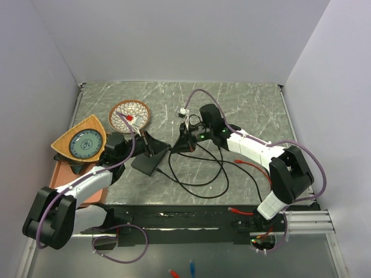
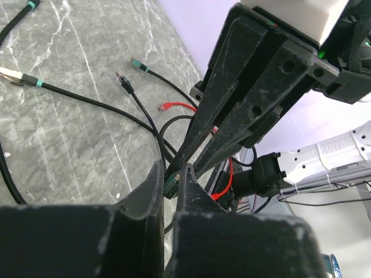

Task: Insert the plug into the switch port

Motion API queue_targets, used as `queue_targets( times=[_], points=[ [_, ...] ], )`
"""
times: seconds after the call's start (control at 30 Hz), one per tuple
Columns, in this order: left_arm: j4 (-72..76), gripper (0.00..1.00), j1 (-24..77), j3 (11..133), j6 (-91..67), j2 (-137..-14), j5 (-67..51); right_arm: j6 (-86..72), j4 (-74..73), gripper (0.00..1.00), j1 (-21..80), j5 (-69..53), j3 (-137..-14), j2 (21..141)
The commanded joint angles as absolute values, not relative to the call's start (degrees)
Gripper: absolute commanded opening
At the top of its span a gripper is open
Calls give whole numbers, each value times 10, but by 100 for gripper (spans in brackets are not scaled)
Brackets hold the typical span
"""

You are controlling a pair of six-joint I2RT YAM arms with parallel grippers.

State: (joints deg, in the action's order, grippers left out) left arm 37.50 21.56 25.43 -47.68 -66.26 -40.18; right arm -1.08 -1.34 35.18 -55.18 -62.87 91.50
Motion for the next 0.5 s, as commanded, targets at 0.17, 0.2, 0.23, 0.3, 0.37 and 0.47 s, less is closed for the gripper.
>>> queue_targets(
  times=[0.17,0.2,0.23,0.3,0.37,0.47],
  points=[
    [277,1,221,304,-490,-638,-307,-18,-39,48,358,-355,-632,823],
    [261,1,221,310,-497,-640,-286,-18,-47,52,361,-326,-635,817],
    [233,1,221,316,-504,-643,-279,-19,-61,56,365,-300,-640,810],
    [211,1,221,334,-520,-656,-269,-18,-68,67,374,-237,-642,805],
    [183,1,223,348,-536,-676,-259,-11,-67,79,385,-203,-640,800],
    [179,1,222,352,-556,-695,-265,15,-64,91,422,-136,-638,801]
  ],
)
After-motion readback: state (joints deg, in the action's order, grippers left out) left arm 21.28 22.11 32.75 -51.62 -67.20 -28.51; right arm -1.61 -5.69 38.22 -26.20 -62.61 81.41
